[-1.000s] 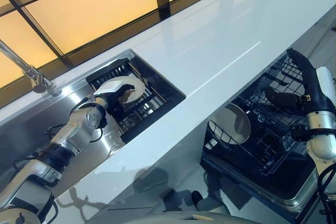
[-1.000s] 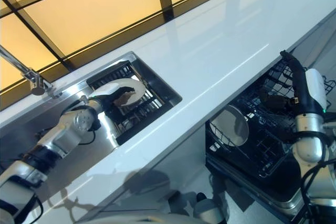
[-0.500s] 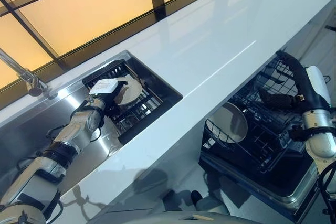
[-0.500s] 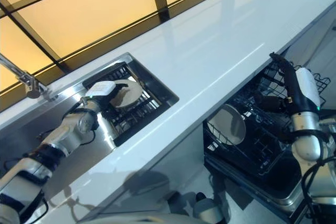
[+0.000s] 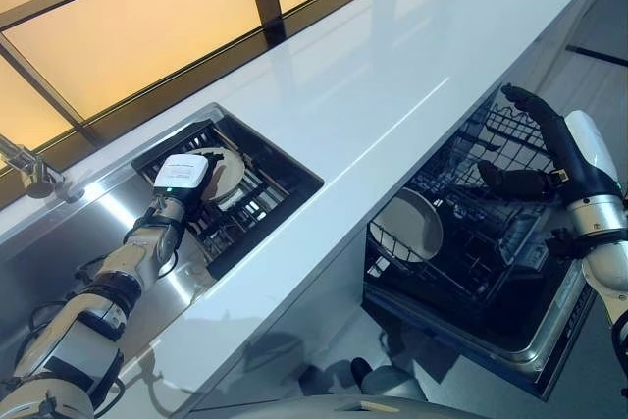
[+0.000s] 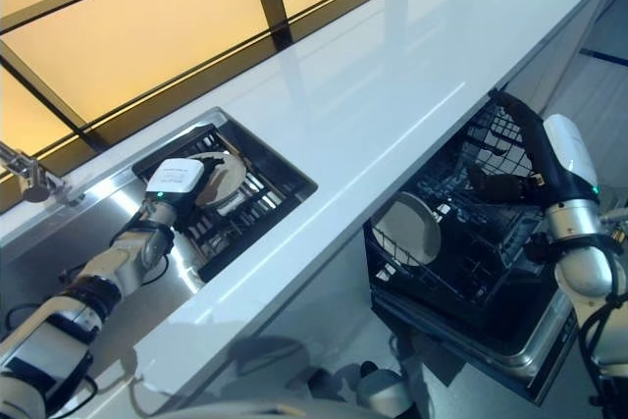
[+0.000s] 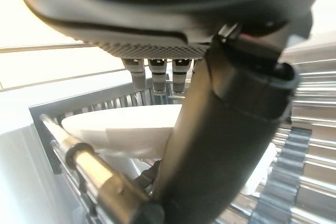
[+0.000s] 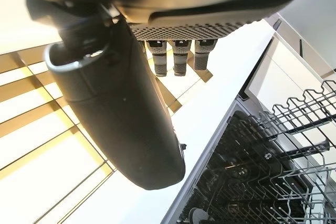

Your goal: Pick up plates and place into dishwasher.

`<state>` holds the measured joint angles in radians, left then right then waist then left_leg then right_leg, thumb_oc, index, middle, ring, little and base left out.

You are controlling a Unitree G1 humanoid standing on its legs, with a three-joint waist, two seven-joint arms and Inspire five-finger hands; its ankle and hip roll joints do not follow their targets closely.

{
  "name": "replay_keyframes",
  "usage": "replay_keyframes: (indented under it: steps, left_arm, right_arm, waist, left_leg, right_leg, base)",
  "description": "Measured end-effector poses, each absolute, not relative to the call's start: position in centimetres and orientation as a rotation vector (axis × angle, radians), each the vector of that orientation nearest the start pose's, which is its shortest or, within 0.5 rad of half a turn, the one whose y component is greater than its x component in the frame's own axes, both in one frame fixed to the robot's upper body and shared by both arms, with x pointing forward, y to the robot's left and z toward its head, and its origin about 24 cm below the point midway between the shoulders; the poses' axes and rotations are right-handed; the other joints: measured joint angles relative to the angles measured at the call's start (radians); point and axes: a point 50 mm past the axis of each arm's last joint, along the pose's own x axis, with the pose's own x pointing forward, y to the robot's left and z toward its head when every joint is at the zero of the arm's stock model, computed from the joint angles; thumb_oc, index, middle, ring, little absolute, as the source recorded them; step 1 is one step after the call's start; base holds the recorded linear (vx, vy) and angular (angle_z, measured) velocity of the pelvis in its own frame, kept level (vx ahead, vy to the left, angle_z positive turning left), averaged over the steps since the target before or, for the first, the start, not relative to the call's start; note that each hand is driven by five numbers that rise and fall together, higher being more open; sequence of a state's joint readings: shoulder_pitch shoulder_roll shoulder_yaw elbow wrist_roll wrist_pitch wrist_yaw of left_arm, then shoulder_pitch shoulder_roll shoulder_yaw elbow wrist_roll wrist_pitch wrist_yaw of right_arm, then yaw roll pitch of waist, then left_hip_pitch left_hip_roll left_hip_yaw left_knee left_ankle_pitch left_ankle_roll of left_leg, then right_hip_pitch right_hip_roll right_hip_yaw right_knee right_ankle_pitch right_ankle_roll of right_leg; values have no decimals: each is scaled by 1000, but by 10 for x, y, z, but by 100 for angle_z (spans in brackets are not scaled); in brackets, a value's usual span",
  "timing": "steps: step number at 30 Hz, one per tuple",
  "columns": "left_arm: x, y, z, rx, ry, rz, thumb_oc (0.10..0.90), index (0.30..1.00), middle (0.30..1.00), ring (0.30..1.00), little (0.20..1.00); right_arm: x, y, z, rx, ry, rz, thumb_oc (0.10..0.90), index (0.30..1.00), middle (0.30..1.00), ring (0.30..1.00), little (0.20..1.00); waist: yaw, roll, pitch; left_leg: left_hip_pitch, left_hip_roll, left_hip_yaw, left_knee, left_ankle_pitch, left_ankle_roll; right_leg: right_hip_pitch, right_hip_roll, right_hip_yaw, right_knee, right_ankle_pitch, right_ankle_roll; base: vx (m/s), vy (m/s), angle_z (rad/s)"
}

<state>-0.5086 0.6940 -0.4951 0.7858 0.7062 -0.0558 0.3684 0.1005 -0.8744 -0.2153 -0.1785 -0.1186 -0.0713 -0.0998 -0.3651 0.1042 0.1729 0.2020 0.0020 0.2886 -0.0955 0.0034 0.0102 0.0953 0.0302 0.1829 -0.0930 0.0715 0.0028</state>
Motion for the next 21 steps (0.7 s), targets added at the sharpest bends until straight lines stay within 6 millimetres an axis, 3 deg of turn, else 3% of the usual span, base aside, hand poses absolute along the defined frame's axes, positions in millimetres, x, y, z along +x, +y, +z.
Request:
replay_keyframes:
  steps: [4, 6, 13, 15, 16, 17, 21]
  left_arm:
    - [323, 271, 45, 1571, 50, 14, 800, 900, 900, 900, 900]
    - [323, 272, 45, 1544, 63, 27, 402, 559, 559, 559, 502]
    - [324, 279, 42, 1387, 143, 106, 361, 524, 524, 524, 461]
    - [324, 280, 42, 1379, 153, 116, 429, 582, 582, 582, 529]
    - [324, 281, 42, 1377, 163, 116, 325, 493, 493, 493, 425]
    - [324, 282, 42, 1370, 171, 115, 100, 300, 300, 300, 200]
    - [324, 284, 41, 1337, 209, 128, 100, 300, 300, 300, 200]
  right_arm:
    - [232, -299, 168, -1010, -260, -154, 800, 900, 900, 900, 900]
    - [232, -299, 168, -1011, -257, -148, 800, 900, 900, 900, 900]
    - [233, -299, 170, -1025, -255, -137, 800, 900, 900, 900, 900]
    - [233, -299, 170, -1028, -253, -133, 800, 900, 900, 900, 900]
    - [233, -299, 170, -1028, -253, -133, 800, 900, 900, 900, 900]
    - [233, -299, 170, -1029, -253, -132, 800, 900, 900, 900, 900]
    - [233, -299, 171, -1031, -252, -130, 800, 900, 900, 900, 900]
  waist:
    - [0, 1, -2]
    - [0, 0, -2]
    - [0, 0, -7]
    - [-1, 1, -10]
    - [-1, 1, -11]
    - [-2, 1, -12]
    - [-2, 2, -15]
  left_leg:
    - [2, 0, 3, 0, 0, 0]
    - [2, 0, 4, 0, 0, 0]
    - [2, 0, 4, 0, 0, 1]
    - [2, 0, 5, 0, 0, 1]
    - [2, 0, 5, 0, 0, 1]
    - [3, 0, 6, 0, 0, 1]
    - [3, 0, 6, 0, 0, 1]
  right_leg:
    - [0, 0, 3, 0, 1, 0]
    - [0, 0, 3, 0, 2, 0]
    - [1, 0, 4, 0, 4, 0]
    - [0, 0, 4, 0, 4, 1]
    - [0, 0, 3, 0, 4, 1]
    - [1, 0, 4, 0, 4, 1]
    - [2, 0, 3, 0, 4, 0]
  base:
    - [7, 6, -1]
    - [0, 0, 0]
    - [0, 0, 0]
    - [0, 0, 0]
    - [0, 0, 0]
    - [0, 0, 0]
    - [0, 0, 0]
